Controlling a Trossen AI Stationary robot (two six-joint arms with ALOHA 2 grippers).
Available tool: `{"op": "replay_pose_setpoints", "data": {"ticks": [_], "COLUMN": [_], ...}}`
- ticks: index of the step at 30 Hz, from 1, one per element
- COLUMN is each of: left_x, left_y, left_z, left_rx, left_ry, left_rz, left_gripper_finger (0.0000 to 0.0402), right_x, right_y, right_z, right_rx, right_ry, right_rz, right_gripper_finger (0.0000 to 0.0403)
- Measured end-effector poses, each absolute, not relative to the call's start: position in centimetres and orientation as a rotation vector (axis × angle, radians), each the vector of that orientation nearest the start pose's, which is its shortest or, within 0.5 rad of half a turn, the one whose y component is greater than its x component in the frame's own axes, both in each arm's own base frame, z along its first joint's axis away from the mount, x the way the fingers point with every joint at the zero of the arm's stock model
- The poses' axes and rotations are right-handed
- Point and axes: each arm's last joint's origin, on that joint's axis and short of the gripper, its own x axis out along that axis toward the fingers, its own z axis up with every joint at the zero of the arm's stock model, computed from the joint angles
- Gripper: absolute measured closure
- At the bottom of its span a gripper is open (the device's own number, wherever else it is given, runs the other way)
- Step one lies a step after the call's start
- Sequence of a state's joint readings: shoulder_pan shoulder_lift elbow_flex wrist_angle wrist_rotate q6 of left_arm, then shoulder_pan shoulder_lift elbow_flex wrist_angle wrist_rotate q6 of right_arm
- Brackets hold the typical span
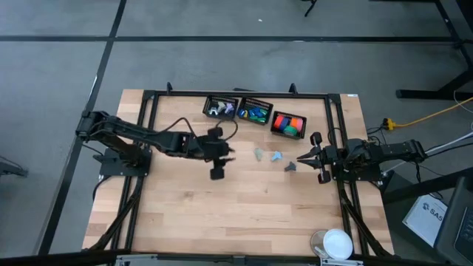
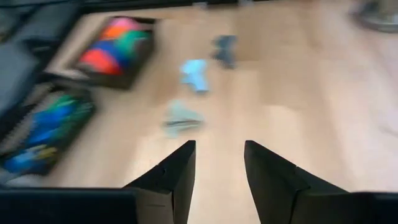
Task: Pick and place Stapler, Stapler remover, tape
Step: Put the gray stapler remover into the left black bin
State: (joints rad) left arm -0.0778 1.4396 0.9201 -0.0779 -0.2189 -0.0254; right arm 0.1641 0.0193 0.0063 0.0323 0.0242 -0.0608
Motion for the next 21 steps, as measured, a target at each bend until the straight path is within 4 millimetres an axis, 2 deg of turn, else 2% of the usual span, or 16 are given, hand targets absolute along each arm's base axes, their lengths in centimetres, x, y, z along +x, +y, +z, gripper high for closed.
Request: {"op": "replay_pose_setpoints", "data": {"ticks": [6, 8, 21], "left_x": [29.3, 28.1, 18.2], "left_y": [-1.5, -1.2, -0.7], "left_z": [21.6, 20.8, 16.8], "left_rx": [0.048, 0.036, 0.059], "left_ry": [0.519, 0.505, 0.406], "left_rz": [-0.054, -0.091, -0.126], "left_gripper_finger": [0.0278, 0.0282, 0.0302], "right_x": [9.7, 9.7, 9.7], "right_y": [1.5, 1.5, 1.5], "right_z": [16.7, 16.7, 16.7], "right_rx": [-0.059, -0.059, -0.059], "right_ry": [-0.023, -0.023, -0.023], "right_rz": [0.139, 0.139, 0.139], "right_gripper_finger": [0.0363, 0.0363, 0.0363]}}
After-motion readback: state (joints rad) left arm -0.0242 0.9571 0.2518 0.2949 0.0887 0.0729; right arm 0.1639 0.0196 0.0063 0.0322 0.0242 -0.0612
